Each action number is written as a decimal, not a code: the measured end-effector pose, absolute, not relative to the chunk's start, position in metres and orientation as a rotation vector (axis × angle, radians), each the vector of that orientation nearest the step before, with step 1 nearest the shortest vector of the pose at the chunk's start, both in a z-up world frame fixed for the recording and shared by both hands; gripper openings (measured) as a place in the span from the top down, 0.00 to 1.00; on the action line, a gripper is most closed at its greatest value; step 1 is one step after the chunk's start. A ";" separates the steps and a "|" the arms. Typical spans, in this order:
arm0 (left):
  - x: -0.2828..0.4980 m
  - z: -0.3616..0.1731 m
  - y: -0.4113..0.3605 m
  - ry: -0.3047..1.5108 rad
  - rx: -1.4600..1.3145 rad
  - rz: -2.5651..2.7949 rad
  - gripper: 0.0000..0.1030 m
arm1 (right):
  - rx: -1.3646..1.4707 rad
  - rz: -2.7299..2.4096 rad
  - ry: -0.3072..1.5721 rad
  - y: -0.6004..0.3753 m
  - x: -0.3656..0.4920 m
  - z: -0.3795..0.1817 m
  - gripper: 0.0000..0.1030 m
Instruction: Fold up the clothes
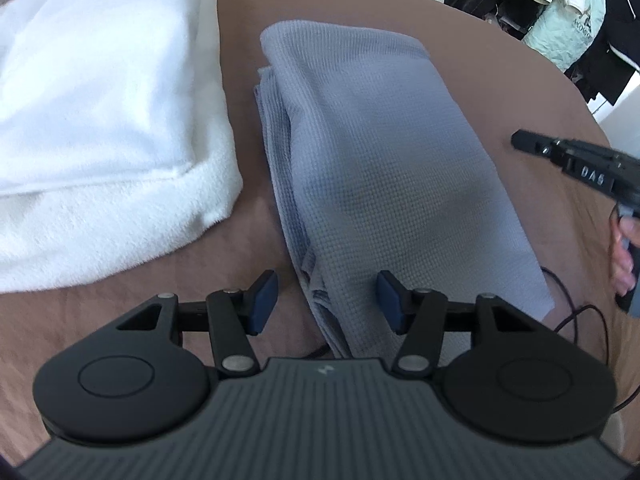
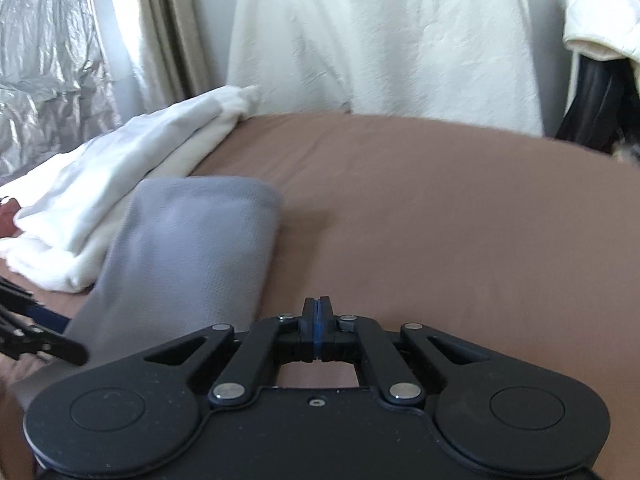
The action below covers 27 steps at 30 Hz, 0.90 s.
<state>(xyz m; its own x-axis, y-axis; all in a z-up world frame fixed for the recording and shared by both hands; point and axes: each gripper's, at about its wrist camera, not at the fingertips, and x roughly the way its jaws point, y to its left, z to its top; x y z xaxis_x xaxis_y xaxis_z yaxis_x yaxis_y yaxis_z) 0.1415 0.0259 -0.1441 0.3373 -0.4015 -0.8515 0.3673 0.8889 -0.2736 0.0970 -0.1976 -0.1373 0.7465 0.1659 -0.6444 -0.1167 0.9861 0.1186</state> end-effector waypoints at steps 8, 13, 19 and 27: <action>0.137 -0.140 0.044 1.103 -0.050 -0.480 0.47 | 0.038 0.061 0.660 -0.221 0.105 -0.119 1.00; 0.141 -0.137 0.055 1.045 -0.099 -0.450 0.47 | 0.238 0.188 0.716 -0.232 0.120 -0.121 0.81; 0.157 -0.147 0.060 1.081 -0.179 -0.438 0.42 | 0.482 0.380 0.839 -0.224 0.128 -0.153 0.41; 0.165 -0.165 0.062 1.134 -0.216 -0.438 0.32 | 0.502 0.502 0.899 -0.199 0.178 -0.174 0.33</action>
